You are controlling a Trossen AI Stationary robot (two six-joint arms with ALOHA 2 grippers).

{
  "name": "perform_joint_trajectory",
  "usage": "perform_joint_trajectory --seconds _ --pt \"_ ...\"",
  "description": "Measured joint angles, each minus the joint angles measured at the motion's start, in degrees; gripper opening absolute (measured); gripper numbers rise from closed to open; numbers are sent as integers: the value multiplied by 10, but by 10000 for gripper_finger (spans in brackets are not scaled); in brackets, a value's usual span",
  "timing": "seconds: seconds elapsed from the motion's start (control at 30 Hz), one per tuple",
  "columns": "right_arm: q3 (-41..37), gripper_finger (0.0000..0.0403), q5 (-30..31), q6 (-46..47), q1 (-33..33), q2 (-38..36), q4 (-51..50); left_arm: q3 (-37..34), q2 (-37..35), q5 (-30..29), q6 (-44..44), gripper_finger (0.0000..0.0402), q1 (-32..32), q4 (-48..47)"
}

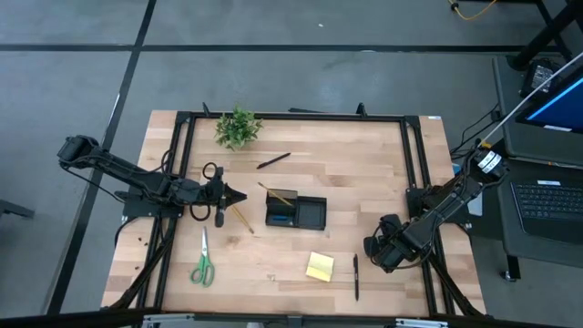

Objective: Pick and place office supplies into organizer
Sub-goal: Put the green eraser into the black desk organizer

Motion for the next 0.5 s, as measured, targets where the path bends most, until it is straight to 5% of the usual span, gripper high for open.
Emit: perform_joint_trajectory --seconds 0.5 --pt "0 84 8 -35 0 -2 2 0 0 0 -3 26 0 0"
